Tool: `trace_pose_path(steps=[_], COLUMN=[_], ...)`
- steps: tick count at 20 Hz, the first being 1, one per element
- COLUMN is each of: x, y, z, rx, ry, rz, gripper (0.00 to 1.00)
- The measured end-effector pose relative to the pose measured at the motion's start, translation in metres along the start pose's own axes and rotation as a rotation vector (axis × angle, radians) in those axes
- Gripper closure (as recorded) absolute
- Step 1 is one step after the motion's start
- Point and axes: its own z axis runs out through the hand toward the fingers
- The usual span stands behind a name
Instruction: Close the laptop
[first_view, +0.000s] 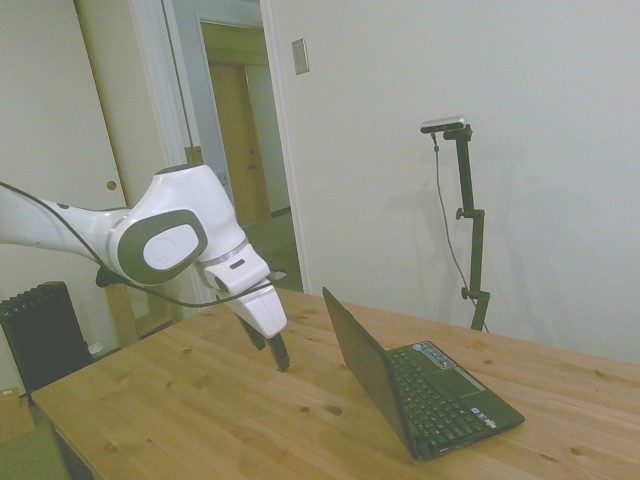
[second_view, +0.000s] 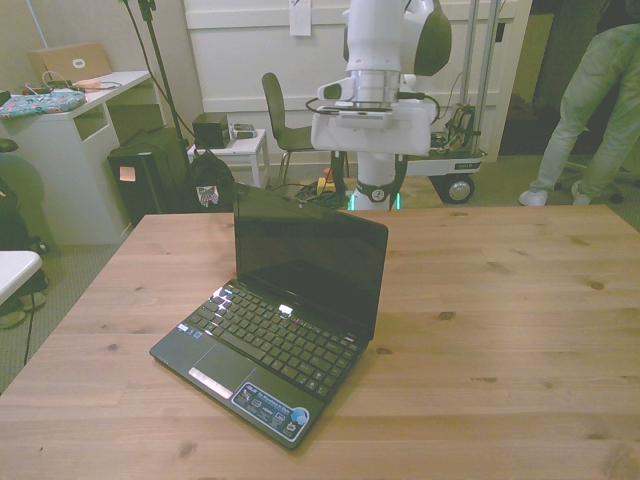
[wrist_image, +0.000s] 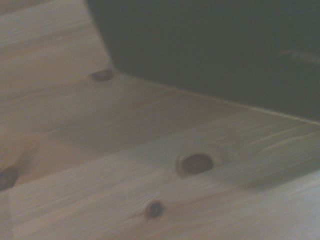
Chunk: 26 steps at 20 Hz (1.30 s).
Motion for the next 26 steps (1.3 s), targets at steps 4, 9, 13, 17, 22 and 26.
trace_pose_path(steps=[4,9,13,17,22,26], x=[0.041,0.062,0.065,0.063,0.066,0.071], y=[-0.011,-0.027,-0.03,-0.034,-0.035,-0.034], z=[0.007,0.017,0.018,0.018,0.013,0.01], rx=[-0.005,-0.01,-0.012,-0.015,-0.009,-0.006], ry=[0.01,0.013,0.015,0.023,0.031,0.035], rz=[0.054,0.095,0.101,0.103,0.109,0.117], gripper=[1.0,1.0,1.0,1.0,1.0,1.0])
